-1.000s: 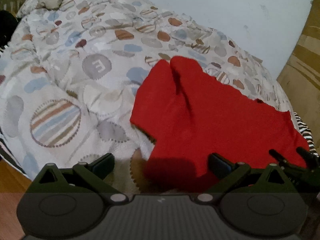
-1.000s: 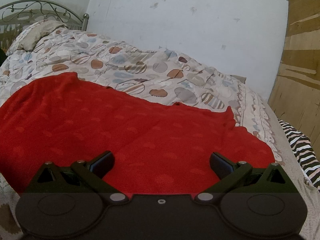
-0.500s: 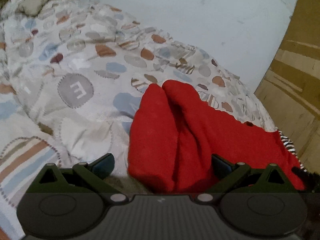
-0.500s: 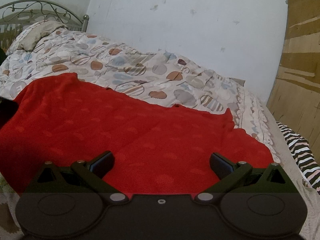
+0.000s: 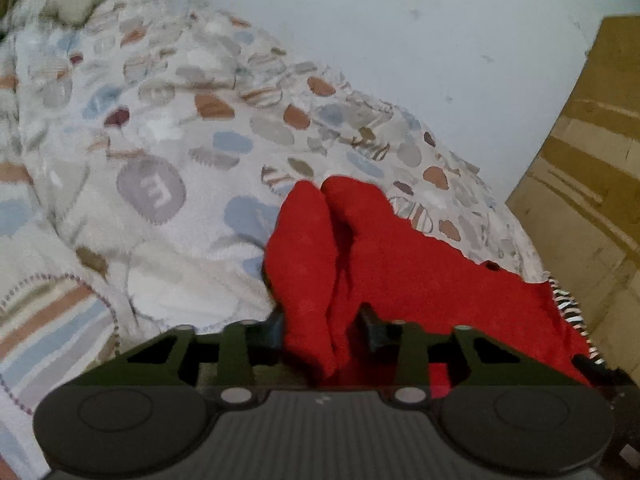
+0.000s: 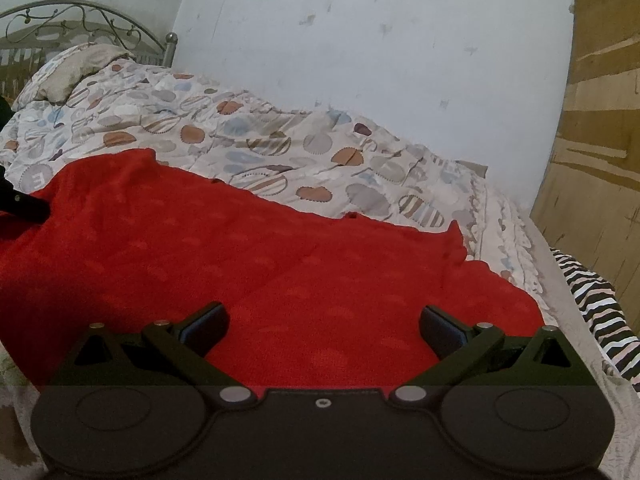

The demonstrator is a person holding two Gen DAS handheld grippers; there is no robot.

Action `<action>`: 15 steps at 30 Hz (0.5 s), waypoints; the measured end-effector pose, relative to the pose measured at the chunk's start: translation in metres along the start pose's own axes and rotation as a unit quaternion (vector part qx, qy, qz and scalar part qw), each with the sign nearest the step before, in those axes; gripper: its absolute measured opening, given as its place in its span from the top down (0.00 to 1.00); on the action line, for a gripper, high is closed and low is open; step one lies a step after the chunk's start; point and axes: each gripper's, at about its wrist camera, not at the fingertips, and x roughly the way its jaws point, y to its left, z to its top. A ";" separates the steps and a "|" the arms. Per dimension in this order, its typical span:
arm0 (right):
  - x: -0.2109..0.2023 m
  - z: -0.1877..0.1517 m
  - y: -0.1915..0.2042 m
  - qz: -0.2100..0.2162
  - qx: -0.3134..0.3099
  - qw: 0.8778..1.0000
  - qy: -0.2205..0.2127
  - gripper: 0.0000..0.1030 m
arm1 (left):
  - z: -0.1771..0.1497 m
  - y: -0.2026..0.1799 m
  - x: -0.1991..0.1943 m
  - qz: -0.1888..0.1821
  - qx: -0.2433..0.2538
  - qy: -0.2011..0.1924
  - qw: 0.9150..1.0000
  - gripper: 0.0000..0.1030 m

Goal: Fold small clothes
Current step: 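Grasp the folded red shirt with the left gripper and lift it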

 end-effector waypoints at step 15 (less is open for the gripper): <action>-0.016 0.003 -0.016 -0.019 0.046 0.998 -0.040 0.01 | 0.045 -0.159 -0.010 -0.044 0.179 -0.048 0.982 0.81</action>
